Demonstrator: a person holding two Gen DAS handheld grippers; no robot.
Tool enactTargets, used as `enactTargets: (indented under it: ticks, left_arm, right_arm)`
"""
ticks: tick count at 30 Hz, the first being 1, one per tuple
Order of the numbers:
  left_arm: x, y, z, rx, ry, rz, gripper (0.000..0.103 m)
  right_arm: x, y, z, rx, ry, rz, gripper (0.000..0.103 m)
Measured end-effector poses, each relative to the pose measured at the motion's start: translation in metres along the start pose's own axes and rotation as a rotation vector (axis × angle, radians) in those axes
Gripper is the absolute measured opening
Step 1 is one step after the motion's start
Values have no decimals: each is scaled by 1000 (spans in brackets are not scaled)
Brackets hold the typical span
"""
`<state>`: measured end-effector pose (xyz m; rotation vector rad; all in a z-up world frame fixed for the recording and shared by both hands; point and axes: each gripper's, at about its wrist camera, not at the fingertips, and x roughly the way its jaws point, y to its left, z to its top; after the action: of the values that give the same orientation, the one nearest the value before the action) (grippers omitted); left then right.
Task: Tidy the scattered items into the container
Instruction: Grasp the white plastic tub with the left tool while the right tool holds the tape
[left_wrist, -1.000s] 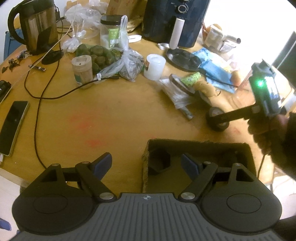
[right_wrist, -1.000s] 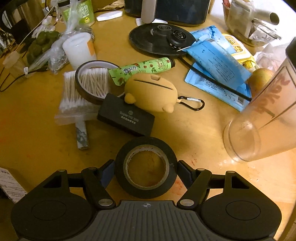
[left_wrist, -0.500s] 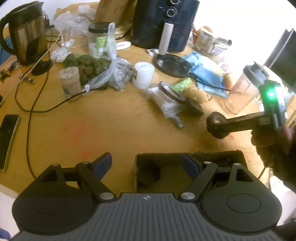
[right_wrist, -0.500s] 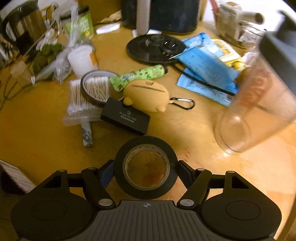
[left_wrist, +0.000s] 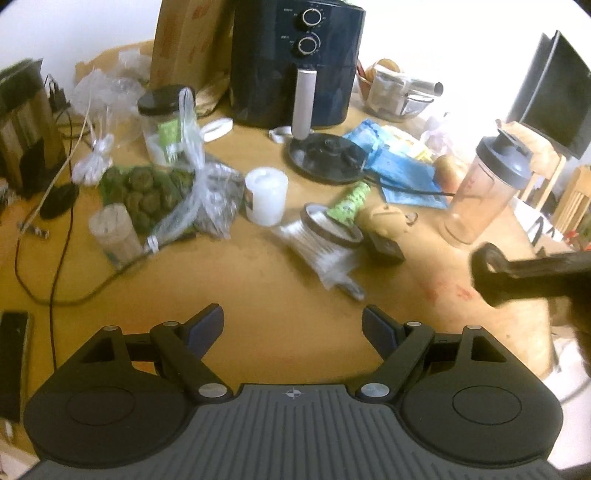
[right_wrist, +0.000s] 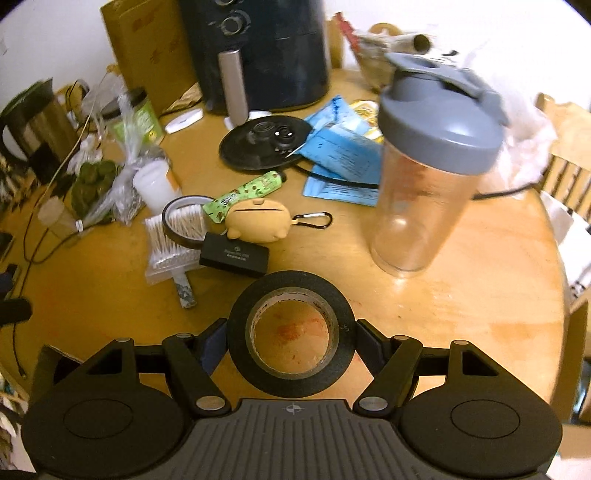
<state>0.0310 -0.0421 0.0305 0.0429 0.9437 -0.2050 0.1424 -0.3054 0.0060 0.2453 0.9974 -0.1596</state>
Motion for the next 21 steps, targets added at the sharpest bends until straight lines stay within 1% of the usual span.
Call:
enactTargets:
  ticks: [4,11,14,21]
  left_arm:
    - [12,3,13,32,-9,15,82]
    - [38,12,34,70,-29,-15,82]
    - [48,15,41,90,-57,-33,82]
    - [74,17,53,113,-119,-9,82]
  right_arm:
    - [-7,-7,-6,77,15,11,75]
    - [-18,-8,-18,140,16,5,75]
    - [-19,-7,-22,156,20,-7,75]
    - [-19,-8,-31,206,41,-38,75]
